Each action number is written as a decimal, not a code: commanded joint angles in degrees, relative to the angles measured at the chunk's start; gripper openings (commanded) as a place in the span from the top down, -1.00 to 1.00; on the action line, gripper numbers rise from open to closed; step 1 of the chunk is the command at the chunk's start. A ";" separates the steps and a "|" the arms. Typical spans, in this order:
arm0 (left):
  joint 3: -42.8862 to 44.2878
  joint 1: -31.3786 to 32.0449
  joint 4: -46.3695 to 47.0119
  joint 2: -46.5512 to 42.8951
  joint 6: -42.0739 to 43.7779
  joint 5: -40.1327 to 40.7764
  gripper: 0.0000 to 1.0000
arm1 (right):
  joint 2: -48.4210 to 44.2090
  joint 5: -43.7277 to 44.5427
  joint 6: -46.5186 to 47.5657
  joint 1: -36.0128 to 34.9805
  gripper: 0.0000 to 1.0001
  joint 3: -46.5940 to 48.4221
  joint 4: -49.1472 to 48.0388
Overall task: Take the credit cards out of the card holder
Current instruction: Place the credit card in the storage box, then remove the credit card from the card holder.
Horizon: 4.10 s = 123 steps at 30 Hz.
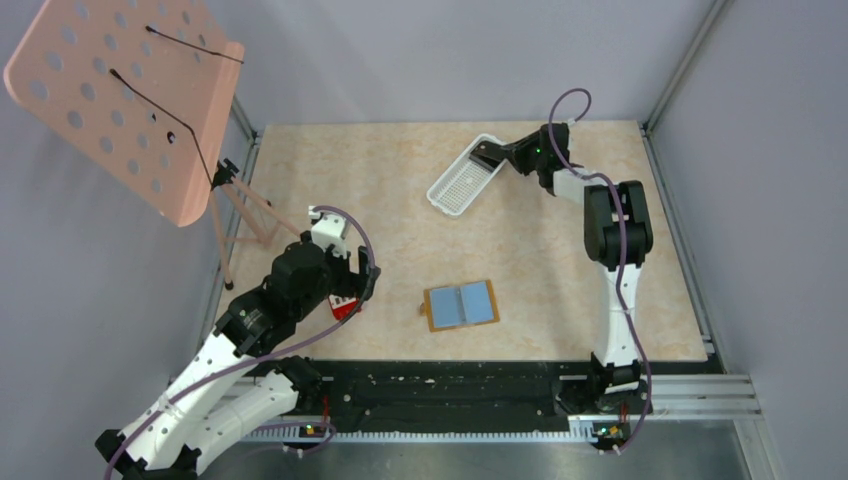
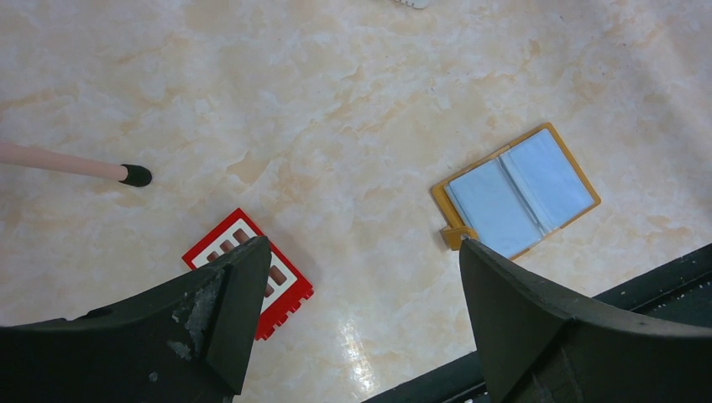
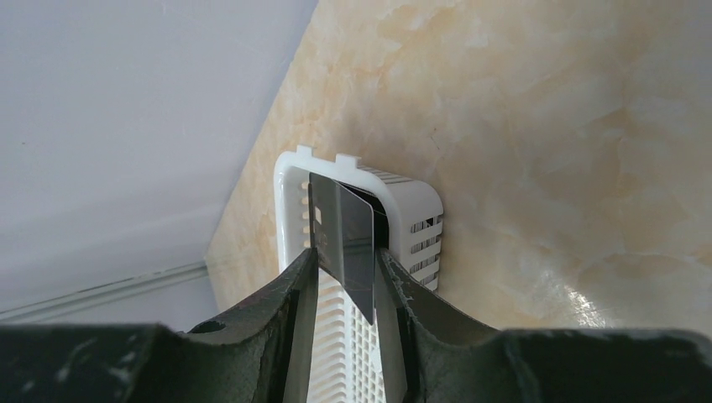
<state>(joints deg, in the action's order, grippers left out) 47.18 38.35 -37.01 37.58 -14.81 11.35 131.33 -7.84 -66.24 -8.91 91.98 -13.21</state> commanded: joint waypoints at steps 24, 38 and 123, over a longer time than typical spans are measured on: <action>-0.60 -0.53 2.69 -1.98 0.65 0.49 -0.76 | -3.13 5.05 2.96 -1.31 0.39 9.01 13.04; -0.98 -0.51 2.89 -1.93 0.66 1.26 -0.75 | -8.10 3.03 6.03 -1.33 0.39 6.43 15.23; -7.96 -0.29 -0.08 -12.85 -15.47 -9.43 -0.61 | -48.62 30.17 24.23 -51.74 0.42 -47.68 18.82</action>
<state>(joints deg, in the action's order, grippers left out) 39.64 38.13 -38.63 24.80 -30.70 1.04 88.86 23.49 -41.58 -61.76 44.34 8.08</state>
